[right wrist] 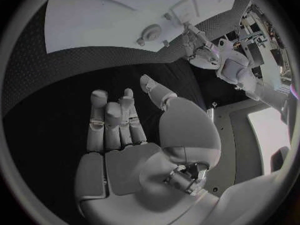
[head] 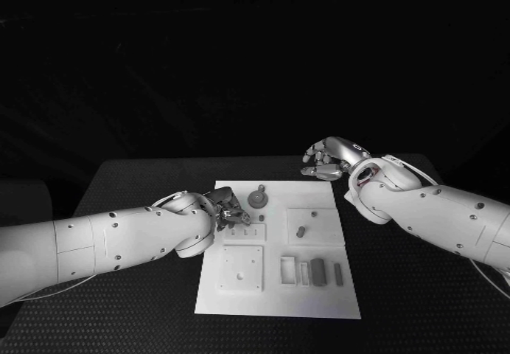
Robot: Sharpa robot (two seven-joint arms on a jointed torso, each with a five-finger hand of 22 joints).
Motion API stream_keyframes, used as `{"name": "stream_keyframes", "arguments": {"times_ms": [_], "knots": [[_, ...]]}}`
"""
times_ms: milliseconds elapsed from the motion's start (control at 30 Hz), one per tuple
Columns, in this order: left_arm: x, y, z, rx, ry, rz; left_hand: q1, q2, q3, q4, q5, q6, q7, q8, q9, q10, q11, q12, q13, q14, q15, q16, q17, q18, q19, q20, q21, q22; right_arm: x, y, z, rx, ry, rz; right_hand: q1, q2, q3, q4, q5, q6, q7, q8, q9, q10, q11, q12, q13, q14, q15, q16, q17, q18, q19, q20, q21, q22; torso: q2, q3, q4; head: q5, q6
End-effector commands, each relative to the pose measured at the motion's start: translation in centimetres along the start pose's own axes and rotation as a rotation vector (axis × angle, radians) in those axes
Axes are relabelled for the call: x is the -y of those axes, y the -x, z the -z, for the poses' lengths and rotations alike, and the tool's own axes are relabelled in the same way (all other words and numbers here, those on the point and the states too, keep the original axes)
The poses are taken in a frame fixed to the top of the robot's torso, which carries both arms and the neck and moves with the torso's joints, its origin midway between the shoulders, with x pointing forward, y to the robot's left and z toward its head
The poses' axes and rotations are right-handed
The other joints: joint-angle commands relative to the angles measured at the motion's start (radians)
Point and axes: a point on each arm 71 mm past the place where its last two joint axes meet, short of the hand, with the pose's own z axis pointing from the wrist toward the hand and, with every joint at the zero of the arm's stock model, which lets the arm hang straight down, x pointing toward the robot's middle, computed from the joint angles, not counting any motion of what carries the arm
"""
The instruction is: Assemble the parts on the task board
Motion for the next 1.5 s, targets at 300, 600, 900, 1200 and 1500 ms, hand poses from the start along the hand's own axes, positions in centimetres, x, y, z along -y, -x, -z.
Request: {"name": "stream_keyframes", "arguments": {"times_ms": [300, 600, 900, 1200, 1500], "knots": [[-0.7, -0.3, -0.1, -0.003, 0.043, -0.006, 0.006, 0.001, 0.0, 0.003, 0.002, 0.062, -0.059, 0.08, 0.276, -0.025, -0.046, 0.077, 0.013, -0.022, -0.05, 0.078, -0.019, 0.047, 0.021, -0.046, 0.072, 0.027, 0.0, -0.1, 0.0, -0.016, 0.006, -0.002, -0.001, -0.002, 0.0, -0.005, -0.002, 0.006, 0.005, 0.005, 0.002, 0.001, -0.001, 0.002, -0.002, -0.002, -0.009, 0.001, -0.002, 0.013, 0.0, -0.003, 0.001, 0.016, 0.0, 0.0009, 0.0004, 0.001, -0.007], [-0.8, -0.7, -0.1, -0.015, 0.049, -0.008, -0.003, 0.011, 0.001, 0.002, 0.001, 0.083, -0.07, 0.07, 0.27, -0.012, -0.057, 0.153, 0.039, -0.006, -0.067, 0.148, -0.023, 0.05, 0.036, -0.059, 0.136, 0.026, 0.0, -0.1, 0.0, -0.019, 0.005, -0.001, -0.001, -0.002, 0.0, -0.006, -0.002, 0.006, 0.005, 0.005, 0.002, 0.001, -0.001, 0.002, -0.003, -0.002, -0.009, 0.001, -0.002, 0.013, -0.001, -0.003, 0.0, 0.016, 0.001, 0.0007, -0.0007, 0.002, -0.012], [-0.8, -1.1, -0.1, -0.027, 0.049, -0.007, -0.007, 0.012, 0.002, 0.003, 0.002, 0.09, -0.071, 0.068, 0.268, -0.013, -0.058, 0.166, 0.038, -0.008, -0.069, 0.161, -0.031, 0.05, 0.033, -0.06, 0.148, 0.025, 0.0, -0.1, 0.0, -0.021, 0.004, -0.001, -0.001, -0.001, 0.0, -0.006, -0.002, 0.006, 0.005, 0.005, 0.002, 0.001, -0.001, 0.002, -0.003, -0.002, -0.009, 0.0, -0.002, 0.013, -0.001, -0.003, 0.0, 0.016, 0.0, -0.0004, -0.0001, -0.001, -0.018], [-0.7, -1.2, 0.0, -0.039, 0.048, -0.011, -0.012, 0.017, 0.001, 0.004, 0.001, 0.098, -0.073, 0.068, 0.268, -0.013, -0.059, 0.175, 0.037, -0.009, -0.068, 0.172, -0.038, 0.048, 0.031, -0.06, 0.157, 0.024, 0.0, -0.1, 0.0, -0.025, 0.004, -0.001, -0.002, -0.001, 0.0, -0.006, -0.002, 0.006, 0.005, 0.005, 0.002, 0.001, -0.001, 0.002, -0.004, -0.002, -0.009, 0.0, -0.003, 0.013, -0.001, -0.003, 0.0, 0.016, 0.0, -0.0001, 0.0006, -0.001, -0.021], [-0.7, -1.5, 0.0, -0.054, 0.045, -0.02, -0.014, 0.019, 0.001, 0.004, -0.001, 0.099, -0.073, 0.066, 0.267, -0.014, -0.059, 0.178, 0.036, -0.01, -0.068, 0.175, -0.041, 0.048, 0.03, -0.06, 0.16, 0.024, 0.0, -0.2, 0.0, -0.028, 0.005, -0.002, -0.002, 0.0, 0.0, -0.006, -0.002, 0.006, 0.005, 0.005, 0.002, 0.001, -0.001, 0.002, -0.004, -0.002, -0.009, 0.0, -0.003, 0.013, -0.001, -0.002, 0.0, 0.016, 0.0, -0.0005, 0.0003, 0.0, -0.025]]}}
